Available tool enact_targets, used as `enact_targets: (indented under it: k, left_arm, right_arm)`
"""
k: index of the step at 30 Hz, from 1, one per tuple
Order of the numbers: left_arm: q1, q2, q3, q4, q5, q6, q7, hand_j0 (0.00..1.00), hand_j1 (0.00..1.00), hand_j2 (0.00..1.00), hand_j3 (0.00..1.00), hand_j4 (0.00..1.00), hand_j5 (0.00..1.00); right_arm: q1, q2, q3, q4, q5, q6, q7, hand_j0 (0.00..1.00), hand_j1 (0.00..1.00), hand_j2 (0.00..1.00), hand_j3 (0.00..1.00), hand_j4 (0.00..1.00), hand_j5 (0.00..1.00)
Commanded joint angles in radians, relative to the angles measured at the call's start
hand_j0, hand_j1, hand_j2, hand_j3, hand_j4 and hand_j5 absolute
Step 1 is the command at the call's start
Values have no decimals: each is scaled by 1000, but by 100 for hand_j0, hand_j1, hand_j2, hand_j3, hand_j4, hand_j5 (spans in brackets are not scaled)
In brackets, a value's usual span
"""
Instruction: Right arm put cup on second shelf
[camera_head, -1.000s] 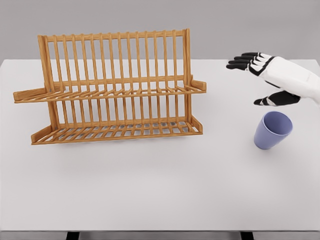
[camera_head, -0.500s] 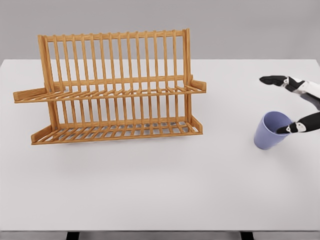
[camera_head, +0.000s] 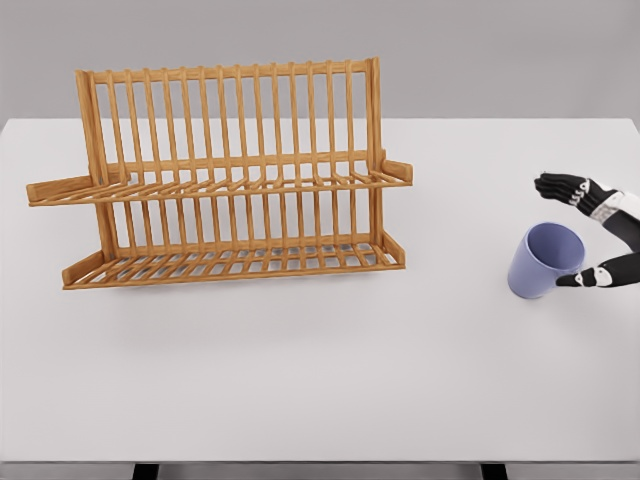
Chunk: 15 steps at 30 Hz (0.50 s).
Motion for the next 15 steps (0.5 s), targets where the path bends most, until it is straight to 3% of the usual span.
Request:
enact_targets:
  k: [1, 5, 9, 15]
  left_arm:
    - [0, 0, 0, 1, 0, 0, 0, 100, 100, 100, 100, 100, 100]
    - [0, 0, 0, 1, 0, 0, 0, 100, 100, 100, 100, 100, 100]
    - [0, 0, 0, 1, 0, 0, 0, 100, 100, 100, 100, 100, 100]
    - [0, 0, 0, 1, 0, 0, 0, 100, 100, 100, 100, 100, 100]
  right_arm:
    - [2, 2, -2, 18, -47, 2, 0, 100, 100, 100, 100, 100, 100]
    - [15, 3, -2, 41, -75, 2, 0, 100, 100, 100, 100, 100, 100]
    - [9, 75, -6, 94, -73, 2, 0, 100, 100, 100, 100, 100, 100]
    - [14, 112, -8, 124, -75, 2, 0, 100, 100, 100, 100, 100, 100]
